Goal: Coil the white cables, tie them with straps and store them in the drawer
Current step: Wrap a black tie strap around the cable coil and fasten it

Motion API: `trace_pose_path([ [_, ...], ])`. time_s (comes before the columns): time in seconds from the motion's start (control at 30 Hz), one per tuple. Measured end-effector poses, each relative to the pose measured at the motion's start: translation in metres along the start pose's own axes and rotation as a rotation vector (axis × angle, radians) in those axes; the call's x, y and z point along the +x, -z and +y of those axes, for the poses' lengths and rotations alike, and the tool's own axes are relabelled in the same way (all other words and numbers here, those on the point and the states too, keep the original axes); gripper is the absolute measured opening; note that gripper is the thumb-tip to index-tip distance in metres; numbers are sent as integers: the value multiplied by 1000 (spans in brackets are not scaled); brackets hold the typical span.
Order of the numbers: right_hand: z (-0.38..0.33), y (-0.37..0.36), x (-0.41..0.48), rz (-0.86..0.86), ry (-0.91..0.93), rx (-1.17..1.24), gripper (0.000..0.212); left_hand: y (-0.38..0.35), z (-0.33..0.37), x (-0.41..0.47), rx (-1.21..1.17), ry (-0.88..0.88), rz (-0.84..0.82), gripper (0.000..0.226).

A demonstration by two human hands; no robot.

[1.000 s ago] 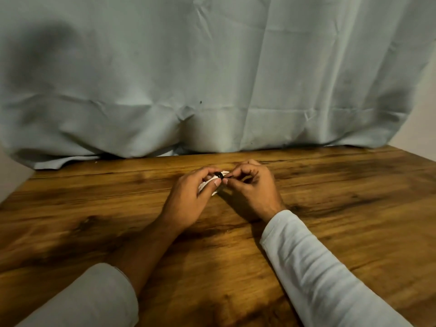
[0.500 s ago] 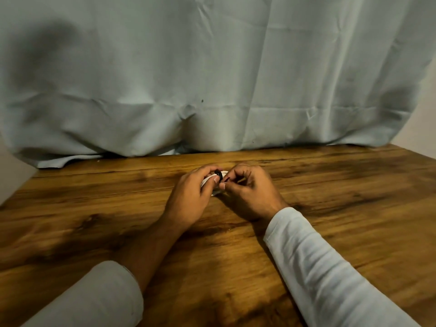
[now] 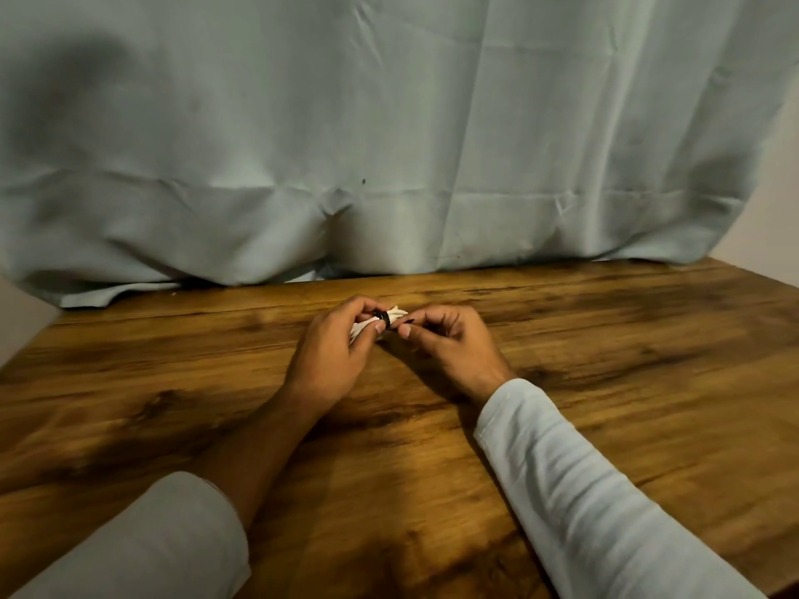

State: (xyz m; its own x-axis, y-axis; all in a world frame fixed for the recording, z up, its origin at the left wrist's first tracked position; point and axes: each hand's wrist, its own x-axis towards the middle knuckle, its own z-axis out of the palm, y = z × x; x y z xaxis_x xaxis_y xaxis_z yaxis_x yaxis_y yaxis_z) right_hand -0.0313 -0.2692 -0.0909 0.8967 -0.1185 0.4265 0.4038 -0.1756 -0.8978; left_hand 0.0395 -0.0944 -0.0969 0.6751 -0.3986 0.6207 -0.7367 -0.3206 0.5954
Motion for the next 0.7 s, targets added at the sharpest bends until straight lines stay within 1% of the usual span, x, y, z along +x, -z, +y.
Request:
trace_pose_path([
  [0.17, 5, -5, 0, 111, -99, 185, 9, -2, -7, 3, -166, 83, -38, 23],
  [0.27, 6, -6, 0, 131, -161, 274, 9, -2, -13, 5, -279, 149, -56, 23],
  [0.37, 5, -7, 2, 125, -185, 358, 9, -3, -13, 5, -344, 165, -58, 24],
  [0.53, 6, -8, 4, 159, -203, 400, 12, -5, -14, 6, -392, 187, -67, 24],
  [0.7, 9, -5, 5, 178, -207, 340, 8, -4, -16, 6, -351, 174, -81, 25],
])
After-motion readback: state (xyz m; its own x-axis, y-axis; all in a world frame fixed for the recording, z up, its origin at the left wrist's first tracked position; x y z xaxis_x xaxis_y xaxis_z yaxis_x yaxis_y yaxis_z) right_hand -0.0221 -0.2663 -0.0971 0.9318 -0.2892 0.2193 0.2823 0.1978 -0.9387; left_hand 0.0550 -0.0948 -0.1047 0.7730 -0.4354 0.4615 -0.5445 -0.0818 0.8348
